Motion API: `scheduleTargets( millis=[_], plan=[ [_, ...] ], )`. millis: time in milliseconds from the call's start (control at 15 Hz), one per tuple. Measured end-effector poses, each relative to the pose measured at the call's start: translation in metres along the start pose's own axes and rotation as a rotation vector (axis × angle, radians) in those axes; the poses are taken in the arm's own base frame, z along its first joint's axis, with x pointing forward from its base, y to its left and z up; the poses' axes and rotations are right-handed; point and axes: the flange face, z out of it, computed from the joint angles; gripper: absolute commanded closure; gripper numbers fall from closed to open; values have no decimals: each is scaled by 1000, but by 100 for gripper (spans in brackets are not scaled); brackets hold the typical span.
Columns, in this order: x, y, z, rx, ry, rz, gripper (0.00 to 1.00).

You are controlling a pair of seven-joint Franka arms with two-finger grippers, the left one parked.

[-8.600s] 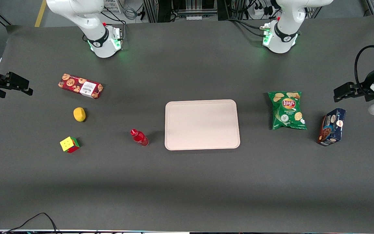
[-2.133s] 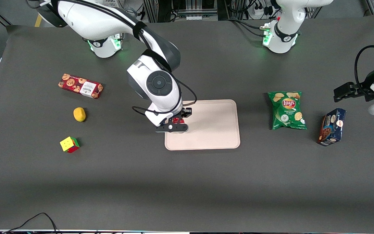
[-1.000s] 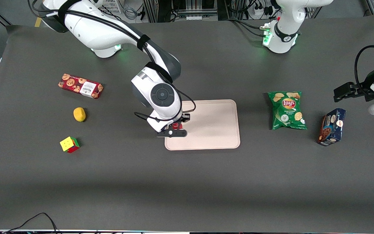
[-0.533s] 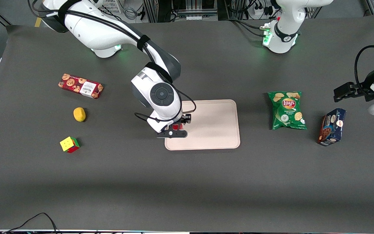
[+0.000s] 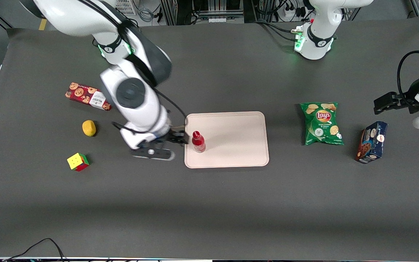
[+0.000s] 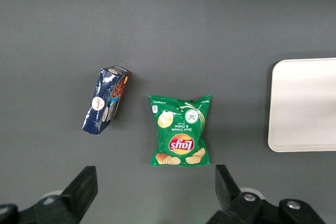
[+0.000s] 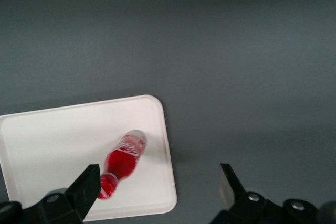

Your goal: Place coke bottle on tray

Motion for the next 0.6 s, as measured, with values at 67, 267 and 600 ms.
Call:
scheduleTargets(
  millis=[67, 267, 600],
  plan=[
    [5, 24, -25, 9, 16, -16, 0],
    [10, 97, -76, 20, 53, -53, 0],
    [-9, 207, -117, -3, 75, -58, 0]
  ],
)
